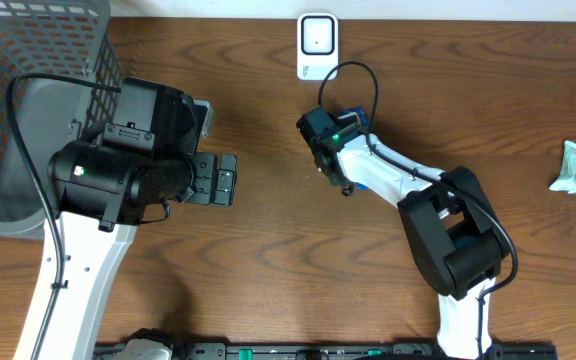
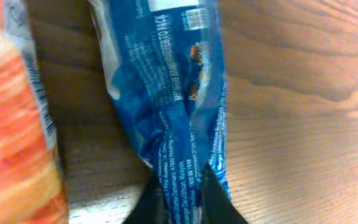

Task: Scan the item barcode
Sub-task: 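Reach the right gripper to the blue Oreo pack and grasp it, then lift the Oreo pack and turn it toward the scanner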

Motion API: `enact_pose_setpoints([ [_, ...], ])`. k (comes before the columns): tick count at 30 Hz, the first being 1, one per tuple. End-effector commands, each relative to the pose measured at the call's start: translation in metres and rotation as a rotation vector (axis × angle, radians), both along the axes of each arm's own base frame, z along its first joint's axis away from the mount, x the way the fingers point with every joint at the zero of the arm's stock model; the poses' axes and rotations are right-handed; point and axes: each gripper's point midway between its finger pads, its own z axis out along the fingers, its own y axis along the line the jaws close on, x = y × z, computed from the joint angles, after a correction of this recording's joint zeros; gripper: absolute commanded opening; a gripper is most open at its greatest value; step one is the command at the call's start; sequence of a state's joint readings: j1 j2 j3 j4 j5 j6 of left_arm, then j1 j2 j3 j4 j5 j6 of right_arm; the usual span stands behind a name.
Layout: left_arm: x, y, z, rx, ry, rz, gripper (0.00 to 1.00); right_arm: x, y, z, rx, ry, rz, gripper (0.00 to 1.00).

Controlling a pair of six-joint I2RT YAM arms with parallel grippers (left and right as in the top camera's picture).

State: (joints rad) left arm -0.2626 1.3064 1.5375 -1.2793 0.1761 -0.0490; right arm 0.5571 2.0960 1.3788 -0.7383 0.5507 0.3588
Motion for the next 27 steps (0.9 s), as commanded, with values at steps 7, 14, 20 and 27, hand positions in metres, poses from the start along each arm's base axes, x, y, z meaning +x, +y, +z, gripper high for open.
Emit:
enact_pose_setpoints([
  [7,0.002,0.003,0.002,0.01,-0.005,0.012,0.98,-0.003,0.009,-0.004,0.111,0.108,-0.024,0.01],
  [14,0.002,0.003,0.002,0.01,-0.005,0.012,0.98,0.034,0.025,0.061,0.453,0.109,-0.003,0.01],
  [20,0.002,0.003,0.002,0.01,-0.005,0.012,0.98,0.039,0.027,0.091,0.858,0.191,0.038,0.01],
  [27,0.002,0.003,0.002,0.01,-0.005,0.012,0.98,0.031,0.024,0.088,1.291,0.275,0.034,0.01],
])
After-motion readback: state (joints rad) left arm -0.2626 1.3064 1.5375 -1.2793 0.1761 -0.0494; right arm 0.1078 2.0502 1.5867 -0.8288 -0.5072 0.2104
